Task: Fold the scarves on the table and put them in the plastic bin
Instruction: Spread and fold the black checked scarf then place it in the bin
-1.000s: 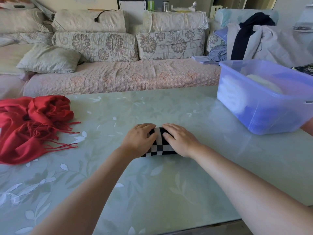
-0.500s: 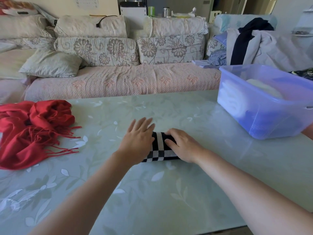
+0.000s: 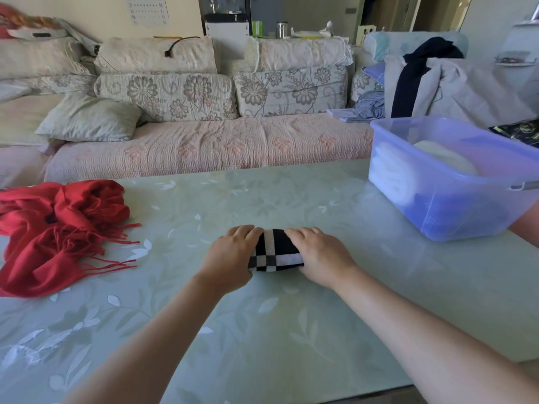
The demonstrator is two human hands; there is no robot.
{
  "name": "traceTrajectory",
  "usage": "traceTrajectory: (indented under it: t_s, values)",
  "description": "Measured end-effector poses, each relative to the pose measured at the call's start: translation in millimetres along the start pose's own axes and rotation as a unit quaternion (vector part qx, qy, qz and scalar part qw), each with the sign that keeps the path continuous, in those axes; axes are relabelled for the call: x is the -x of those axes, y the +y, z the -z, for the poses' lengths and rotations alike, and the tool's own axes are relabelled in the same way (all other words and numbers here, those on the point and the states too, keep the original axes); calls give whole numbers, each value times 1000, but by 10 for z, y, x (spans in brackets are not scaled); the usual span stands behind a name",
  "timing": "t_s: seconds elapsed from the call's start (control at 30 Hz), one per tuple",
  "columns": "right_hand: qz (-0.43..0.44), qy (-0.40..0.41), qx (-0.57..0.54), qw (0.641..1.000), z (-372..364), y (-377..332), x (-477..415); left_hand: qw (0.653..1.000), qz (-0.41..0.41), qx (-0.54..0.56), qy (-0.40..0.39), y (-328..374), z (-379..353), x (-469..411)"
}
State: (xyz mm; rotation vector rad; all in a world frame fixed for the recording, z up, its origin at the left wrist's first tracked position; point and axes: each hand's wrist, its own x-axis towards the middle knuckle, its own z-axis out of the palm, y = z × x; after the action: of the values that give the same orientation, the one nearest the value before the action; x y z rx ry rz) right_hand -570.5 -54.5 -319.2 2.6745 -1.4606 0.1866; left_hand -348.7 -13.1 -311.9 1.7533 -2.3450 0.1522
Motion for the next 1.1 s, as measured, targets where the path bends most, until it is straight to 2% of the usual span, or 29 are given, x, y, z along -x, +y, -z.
traceTrajectory:
  t_s: [0.1, 0.2, 0.27, 0.33, 0.47, 0.53, 0.6, 0.7, 0.8, 0.9, 1.0, 1.1]
  values:
    - [2, 66, 46, 997, 28, -44, 144, 999, -4, 18, 43, 41, -71, 109]
    - [31, 12, 38, 999, 35, -68, 333, 999, -40, 34, -8, 79, -67, 256]
    - [50, 11, 16, 999, 88, -69, 467, 997, -55, 49, -3, 109, 31, 350]
    - [48, 42, -7, 998, 138, -71, 552, 993, -21, 109, 32, 155, 155, 383]
    - [-27, 31, -138, 990, 286, -141, 481, 980, 55, 170, 89, 200, 229, 217]
    - [-49, 34, -134, 989, 314, -151, 360, 971, 115, 187, 96, 223, 164, 135]
    - [-49, 4, -115, 992, 310, -162, 259, 958, 176, 217, 63, 272, 95, 100]
    - [-42, -51, -107, 992, 255, -197, 127, 917, 291, 269, -44, 296, 158, 99]
    - [6, -75, -111, 991, 232, -315, 56, 941, 266, 167, -123, 280, 235, 105]
    - [23, -72, -115, 990, 217, -427, 62, 936, 281, 167, -127, 284, 222, 129]
    - [30, -64, -107, 992, 200, -443, 113, 910, 286, 273, -125, 251, 231, 194]
    - [54, -49, -132, 989, 254, -418, 139, 895, 252, 357, -93, 208, 327, 252]
